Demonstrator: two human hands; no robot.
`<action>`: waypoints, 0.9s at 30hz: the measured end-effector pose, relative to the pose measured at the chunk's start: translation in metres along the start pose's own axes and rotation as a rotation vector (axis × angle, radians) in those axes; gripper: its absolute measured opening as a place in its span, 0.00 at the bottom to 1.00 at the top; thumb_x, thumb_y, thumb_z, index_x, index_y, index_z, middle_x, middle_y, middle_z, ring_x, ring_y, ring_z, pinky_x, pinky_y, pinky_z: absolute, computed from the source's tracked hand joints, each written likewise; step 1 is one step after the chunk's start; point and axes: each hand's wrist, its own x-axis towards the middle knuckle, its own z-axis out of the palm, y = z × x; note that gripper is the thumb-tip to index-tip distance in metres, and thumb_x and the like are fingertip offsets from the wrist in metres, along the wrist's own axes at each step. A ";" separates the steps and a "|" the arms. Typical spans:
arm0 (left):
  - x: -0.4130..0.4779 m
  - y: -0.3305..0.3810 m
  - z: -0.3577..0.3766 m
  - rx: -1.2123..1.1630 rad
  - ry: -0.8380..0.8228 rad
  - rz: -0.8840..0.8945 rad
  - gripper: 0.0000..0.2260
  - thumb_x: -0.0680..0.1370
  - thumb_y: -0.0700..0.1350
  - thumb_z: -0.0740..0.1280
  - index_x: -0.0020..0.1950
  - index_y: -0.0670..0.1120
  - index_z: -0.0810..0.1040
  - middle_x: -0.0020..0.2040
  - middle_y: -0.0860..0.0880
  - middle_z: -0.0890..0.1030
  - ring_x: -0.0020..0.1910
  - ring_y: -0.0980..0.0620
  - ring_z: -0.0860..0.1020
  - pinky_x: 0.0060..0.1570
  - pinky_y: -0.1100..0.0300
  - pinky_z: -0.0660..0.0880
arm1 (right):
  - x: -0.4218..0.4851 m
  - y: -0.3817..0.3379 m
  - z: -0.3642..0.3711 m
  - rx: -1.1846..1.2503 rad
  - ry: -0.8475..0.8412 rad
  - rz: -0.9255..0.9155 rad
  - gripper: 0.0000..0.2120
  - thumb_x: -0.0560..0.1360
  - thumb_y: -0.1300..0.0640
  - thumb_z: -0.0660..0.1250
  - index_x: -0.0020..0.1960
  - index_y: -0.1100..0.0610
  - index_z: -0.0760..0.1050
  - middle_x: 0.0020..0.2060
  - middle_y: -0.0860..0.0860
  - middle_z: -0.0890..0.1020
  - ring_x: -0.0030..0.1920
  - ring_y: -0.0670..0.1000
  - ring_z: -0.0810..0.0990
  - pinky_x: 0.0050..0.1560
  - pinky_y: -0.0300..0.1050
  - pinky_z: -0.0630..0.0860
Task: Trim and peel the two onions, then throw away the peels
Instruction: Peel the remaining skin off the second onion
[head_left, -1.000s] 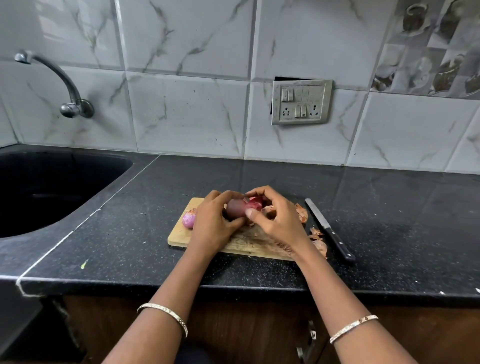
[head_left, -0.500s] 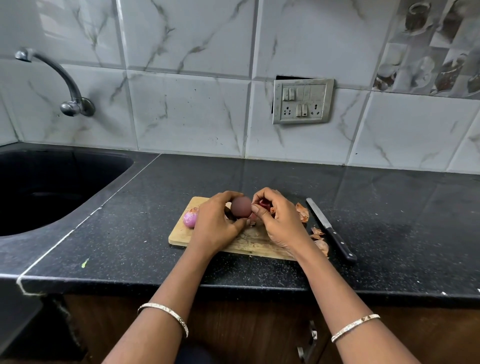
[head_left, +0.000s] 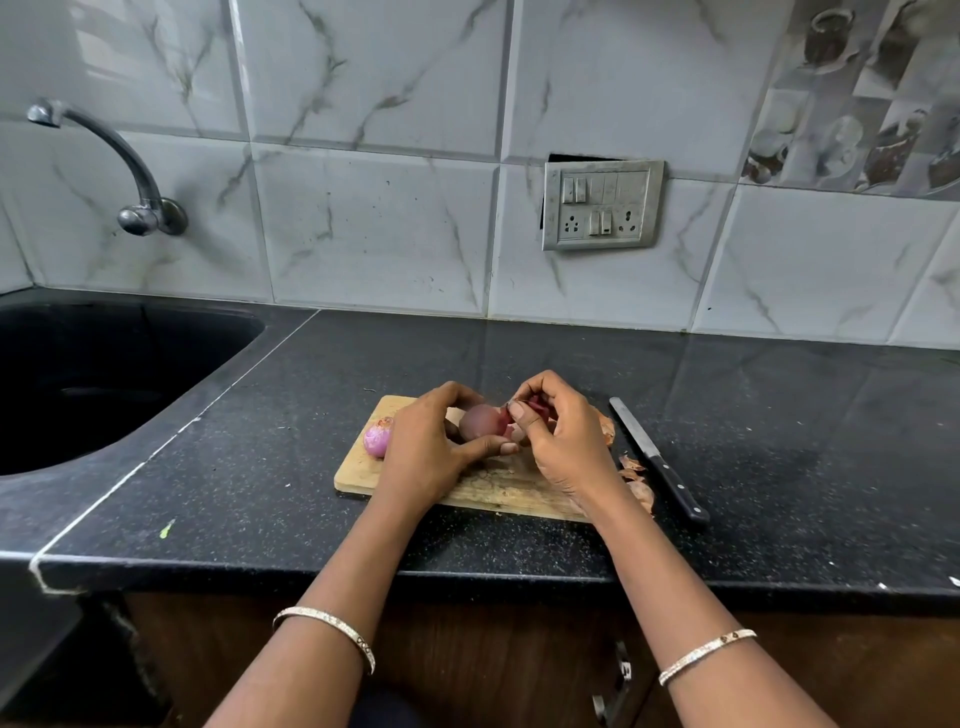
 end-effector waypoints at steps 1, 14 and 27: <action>-0.001 0.000 0.000 -0.006 -0.007 -0.015 0.28 0.61 0.63 0.79 0.55 0.52 0.80 0.47 0.58 0.83 0.37 0.60 0.82 0.38 0.68 0.75 | 0.000 -0.001 0.000 0.010 0.001 0.006 0.04 0.78 0.61 0.68 0.49 0.53 0.76 0.42 0.46 0.81 0.45 0.44 0.80 0.46 0.36 0.74; 0.001 -0.003 -0.001 -0.024 -0.031 0.045 0.25 0.63 0.51 0.84 0.58 0.58 0.83 0.53 0.56 0.78 0.40 0.58 0.80 0.42 0.68 0.76 | 0.001 0.000 -0.003 0.072 -0.138 0.068 0.09 0.69 0.55 0.75 0.49 0.47 0.81 0.47 0.43 0.85 0.56 0.50 0.81 0.60 0.57 0.78; 0.001 -0.007 0.000 -0.044 -0.025 -0.008 0.22 0.70 0.44 0.78 0.63 0.50 0.80 0.51 0.54 0.83 0.36 0.59 0.80 0.36 0.76 0.70 | -0.001 0.000 -0.002 0.040 0.015 0.134 0.04 0.75 0.58 0.72 0.45 0.51 0.78 0.42 0.48 0.84 0.45 0.50 0.82 0.49 0.53 0.80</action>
